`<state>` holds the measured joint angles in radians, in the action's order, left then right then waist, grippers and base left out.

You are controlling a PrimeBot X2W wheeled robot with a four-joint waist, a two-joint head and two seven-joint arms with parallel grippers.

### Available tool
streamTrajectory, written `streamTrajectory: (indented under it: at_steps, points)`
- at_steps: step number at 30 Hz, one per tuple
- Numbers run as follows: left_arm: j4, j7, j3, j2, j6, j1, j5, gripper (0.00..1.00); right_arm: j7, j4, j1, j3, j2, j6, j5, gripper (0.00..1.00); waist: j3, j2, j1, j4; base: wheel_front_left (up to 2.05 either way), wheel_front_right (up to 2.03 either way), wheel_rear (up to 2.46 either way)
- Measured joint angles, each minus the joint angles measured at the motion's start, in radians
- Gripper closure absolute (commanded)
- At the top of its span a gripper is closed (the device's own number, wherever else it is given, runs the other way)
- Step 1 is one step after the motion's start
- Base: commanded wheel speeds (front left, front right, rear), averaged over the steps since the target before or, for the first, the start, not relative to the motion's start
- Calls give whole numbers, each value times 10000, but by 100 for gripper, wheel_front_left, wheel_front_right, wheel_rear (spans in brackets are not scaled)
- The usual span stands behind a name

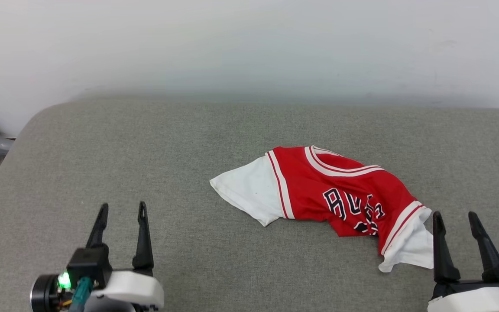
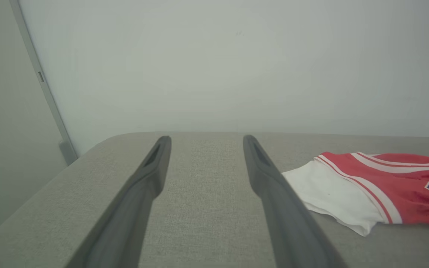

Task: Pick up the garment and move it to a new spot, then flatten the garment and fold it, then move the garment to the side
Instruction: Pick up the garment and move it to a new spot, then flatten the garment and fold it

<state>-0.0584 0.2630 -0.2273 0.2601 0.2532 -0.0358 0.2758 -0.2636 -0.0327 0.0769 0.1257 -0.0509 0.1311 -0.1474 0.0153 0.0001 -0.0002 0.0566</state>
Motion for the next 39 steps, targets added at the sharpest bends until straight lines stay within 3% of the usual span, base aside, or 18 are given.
streamTrajectory:
  at_steps: [8,17,35,39]
  points:
    - [75,0,673,-894,-775,898,-825,0,2,-8,330,-67,0,0,79,0,-200,0,0,-32,0,0,0]
    - [-303,0,1129,-1521,-1643,1261,-1565,0,0,-109,709,-82,0,0,81,0,-449,0,1,-18,0,0,0]
    - [-430,0,1726,-1889,-2102,1354,-2050,0,0,-173,794,-38,0,0,75,0,-447,0,2,60,0,0,0]
    - [-447,0,1793,-1942,-2180,1353,-2107,0,2,75,615,387,2,0,117,0,-424,0,2,43,0,0,0]
